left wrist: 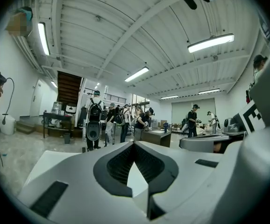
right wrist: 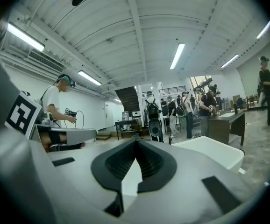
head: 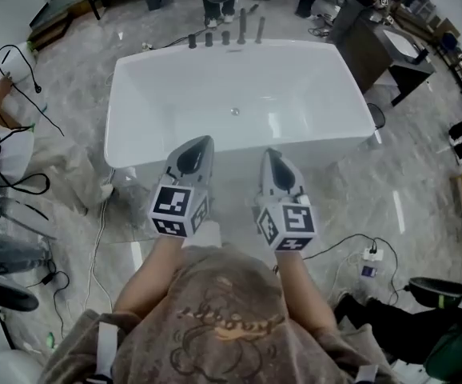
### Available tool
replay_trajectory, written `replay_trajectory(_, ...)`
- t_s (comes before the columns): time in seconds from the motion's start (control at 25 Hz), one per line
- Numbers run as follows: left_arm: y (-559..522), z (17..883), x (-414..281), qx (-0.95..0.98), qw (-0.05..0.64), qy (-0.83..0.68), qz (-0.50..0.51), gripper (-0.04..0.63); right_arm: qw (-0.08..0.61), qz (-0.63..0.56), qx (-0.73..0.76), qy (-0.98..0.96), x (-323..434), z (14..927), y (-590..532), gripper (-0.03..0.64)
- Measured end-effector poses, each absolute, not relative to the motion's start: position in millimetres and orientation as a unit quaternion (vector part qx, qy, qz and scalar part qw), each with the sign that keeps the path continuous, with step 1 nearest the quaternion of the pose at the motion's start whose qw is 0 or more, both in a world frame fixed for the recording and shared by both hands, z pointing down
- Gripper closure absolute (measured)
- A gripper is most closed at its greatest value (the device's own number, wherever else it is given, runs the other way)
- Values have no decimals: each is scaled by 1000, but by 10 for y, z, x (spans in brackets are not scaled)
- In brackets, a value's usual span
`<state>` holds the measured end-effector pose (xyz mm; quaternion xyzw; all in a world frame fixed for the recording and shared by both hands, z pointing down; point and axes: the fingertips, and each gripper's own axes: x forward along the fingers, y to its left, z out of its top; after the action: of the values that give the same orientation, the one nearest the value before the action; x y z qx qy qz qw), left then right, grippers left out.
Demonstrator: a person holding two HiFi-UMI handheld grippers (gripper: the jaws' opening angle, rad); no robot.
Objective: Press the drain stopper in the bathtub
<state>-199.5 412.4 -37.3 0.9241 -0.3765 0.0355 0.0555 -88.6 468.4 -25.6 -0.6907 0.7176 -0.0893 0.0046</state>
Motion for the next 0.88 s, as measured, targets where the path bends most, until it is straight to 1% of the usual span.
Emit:
replay_trajectory(0.36,3608,-300,-1678,928,51,-369,26,595,-5,-81,-697,713,-560,-150,4242,617)
replay_trajectory(0.88,2458,-255,-1045,939,54,-338,23,595,-4,-83,-698,711,-112,-155,3002,617)
